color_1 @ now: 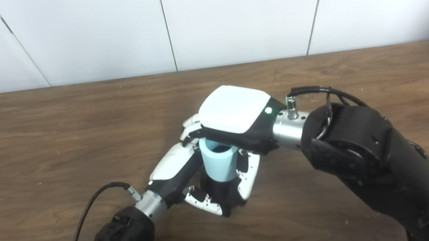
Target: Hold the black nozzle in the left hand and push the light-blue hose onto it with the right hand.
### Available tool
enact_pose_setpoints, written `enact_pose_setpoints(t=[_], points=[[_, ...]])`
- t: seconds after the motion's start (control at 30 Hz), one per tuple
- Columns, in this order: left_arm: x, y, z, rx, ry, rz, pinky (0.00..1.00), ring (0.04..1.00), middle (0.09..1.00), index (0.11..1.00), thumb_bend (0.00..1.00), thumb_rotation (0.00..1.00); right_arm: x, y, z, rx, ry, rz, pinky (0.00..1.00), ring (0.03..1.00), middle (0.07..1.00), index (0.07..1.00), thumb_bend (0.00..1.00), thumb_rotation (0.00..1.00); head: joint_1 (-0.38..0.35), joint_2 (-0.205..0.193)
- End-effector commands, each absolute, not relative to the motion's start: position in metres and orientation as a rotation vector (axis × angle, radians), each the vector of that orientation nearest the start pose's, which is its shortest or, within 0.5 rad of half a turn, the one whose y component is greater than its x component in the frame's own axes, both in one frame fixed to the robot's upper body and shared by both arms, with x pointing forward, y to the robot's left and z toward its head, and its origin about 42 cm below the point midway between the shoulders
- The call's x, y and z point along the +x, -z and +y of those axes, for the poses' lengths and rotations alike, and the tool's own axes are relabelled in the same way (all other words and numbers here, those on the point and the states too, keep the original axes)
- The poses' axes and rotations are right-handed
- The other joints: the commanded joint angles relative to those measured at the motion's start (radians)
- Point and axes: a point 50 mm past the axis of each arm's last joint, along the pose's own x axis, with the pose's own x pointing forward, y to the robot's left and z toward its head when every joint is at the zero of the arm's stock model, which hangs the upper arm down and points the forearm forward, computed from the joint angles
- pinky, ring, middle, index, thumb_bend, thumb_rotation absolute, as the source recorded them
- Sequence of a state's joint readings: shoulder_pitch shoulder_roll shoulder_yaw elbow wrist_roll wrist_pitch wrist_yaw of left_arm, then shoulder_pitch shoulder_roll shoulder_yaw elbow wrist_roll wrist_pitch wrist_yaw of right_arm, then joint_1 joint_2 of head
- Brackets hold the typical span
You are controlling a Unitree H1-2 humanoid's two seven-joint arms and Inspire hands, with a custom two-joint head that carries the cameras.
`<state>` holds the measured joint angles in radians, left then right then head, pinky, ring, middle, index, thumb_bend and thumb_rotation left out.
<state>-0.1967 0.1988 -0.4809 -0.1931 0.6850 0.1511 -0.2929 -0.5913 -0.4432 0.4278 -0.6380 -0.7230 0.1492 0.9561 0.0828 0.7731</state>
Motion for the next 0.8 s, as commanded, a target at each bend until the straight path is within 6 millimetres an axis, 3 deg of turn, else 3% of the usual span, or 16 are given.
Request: enact_pose_setpoints(t=[0.0, 0.1, 0.2, 0.3, 0.43, 0.77], points=[[0.299, -0.141, 0.127, 0.975, 0.654, -0.123, 1.0, 0.741, 0.556, 0.447, 0.51, 0.0, 0.302, -0.357, -0.15, -1.476, -0.785, -0.676, 1.0, 1.0, 1.0, 0.978, 0.92, 0.59, -0.001, 0.002], [0.298, -0.14, 0.126, 0.979, 0.658, -0.12, 1.0, 0.772, 0.544, 0.456, 0.51, 0.0, 0.3, -0.362, -0.151, -1.429, -0.735, -0.721, 1.0, 1.0, 1.0, 0.997, 0.85, 0.72, -0.002, 0.002], [0.298, -0.141, 0.125, 0.986, 0.662, -0.105, 1.0, 0.796, 0.529, 0.465, 0.52, 0.0, 0.301, -0.367, -0.151, -1.385, -0.694, -0.749, 1.0, 1.0, 1.0, 1.0, 0.81, 0.77, -0.002, 0.001], [0.297, -0.142, 0.125, 0.971, 0.666, -0.1, 1.0, 0.73, 0.519, 0.471, 0.52, 0.0, 0.302, -0.37, -0.153, -1.382, -0.66, -0.779, 1.0, 1.0, 1.0, 1.0, 0.76, 0.83, -0.002, 0.001], [0.297, -0.14, 0.125, 0.952, 0.671, -0.111, 1.0, 0.72, 0.507, 0.477, 0.52, 0.0, 0.301, -0.375, -0.158, -1.42, -0.618, -0.807, 1.0, 1.0, 1.0, 1.0, 0.71, 0.9, -0.002, 0.0], [0.297, -0.139, 0.127, 0.964, 0.67, -0.121, 1.0, 0.714, 0.487, 0.486, 0.52, 0.0, 0.283, -0.375, -0.176, -1.421, -0.594, -0.829, 1.0, 1.0, 1.0, 1.0, 0.66, 0.96, 0.001, 0.004]])
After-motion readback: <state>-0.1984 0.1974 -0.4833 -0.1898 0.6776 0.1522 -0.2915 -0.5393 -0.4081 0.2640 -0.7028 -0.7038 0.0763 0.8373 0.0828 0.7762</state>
